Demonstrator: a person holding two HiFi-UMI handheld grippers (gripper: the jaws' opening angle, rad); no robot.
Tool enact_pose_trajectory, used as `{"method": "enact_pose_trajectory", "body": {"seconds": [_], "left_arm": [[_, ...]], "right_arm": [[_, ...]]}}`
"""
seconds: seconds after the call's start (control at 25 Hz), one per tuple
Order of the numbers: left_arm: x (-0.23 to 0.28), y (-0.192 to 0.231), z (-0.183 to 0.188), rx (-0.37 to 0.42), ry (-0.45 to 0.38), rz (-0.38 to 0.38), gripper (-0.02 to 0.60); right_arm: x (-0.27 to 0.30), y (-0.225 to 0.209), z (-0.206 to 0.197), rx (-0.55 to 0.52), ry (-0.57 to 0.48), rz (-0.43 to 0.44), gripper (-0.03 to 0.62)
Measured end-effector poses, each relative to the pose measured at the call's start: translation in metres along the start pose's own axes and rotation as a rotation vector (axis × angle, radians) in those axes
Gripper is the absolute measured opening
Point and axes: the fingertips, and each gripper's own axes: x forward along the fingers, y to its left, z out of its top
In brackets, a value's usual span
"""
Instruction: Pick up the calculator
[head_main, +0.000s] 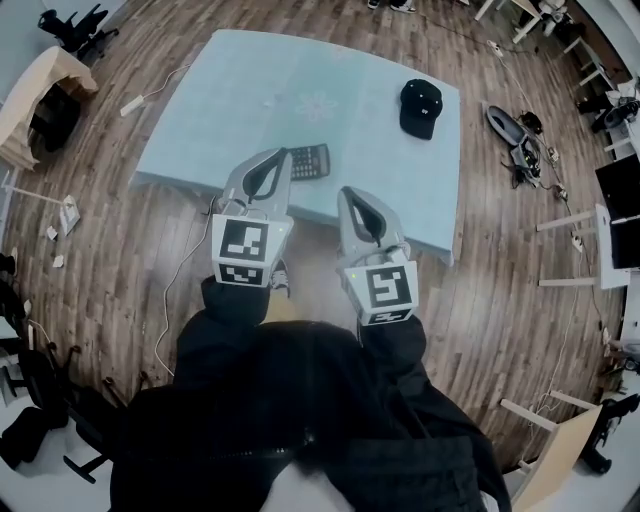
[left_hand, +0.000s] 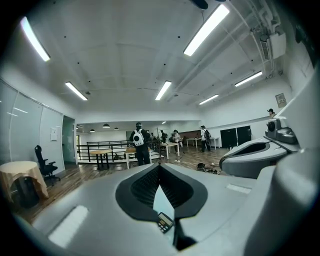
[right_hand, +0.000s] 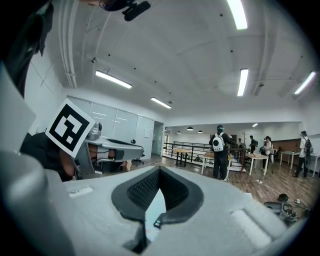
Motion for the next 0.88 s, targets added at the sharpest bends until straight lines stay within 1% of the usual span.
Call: {"method": "enact_pose_trajectory", "body": {"seconds": [0.2,0.36,0.48,0.64,0.88], "left_arm": [[0.043,0.034,-0.009,-0.021,0.024,-0.021,-0.002],[0.069,0.067,-0.022,-0.048,0.047,-0.021,-0.002],[0.083,0.087,-0.031,-0.073,0.061,-0.022,-0.002],[0.102,0.093,-0.044,-0.094,0.088,-0.043,-0.002],[0.132,0.092,-0.084,-0.128,0.189,-0.043,-0.002]], "right_arm": [[0.054,-0.019,-0.003,0.025,0.040,-0.014,0.002],[0.093,-0.031,-0.008,0.034,0.077,-0.046,0.002],[0.117,-0.027,-0.011,0.025,0.103,-0.030,0.002],[0.136,-0.030,-0.022,0.030,0.145,-0.022,0.002],[0.157,-0.052,-0.059,0.075,0.234,0.000,0.002]]}}
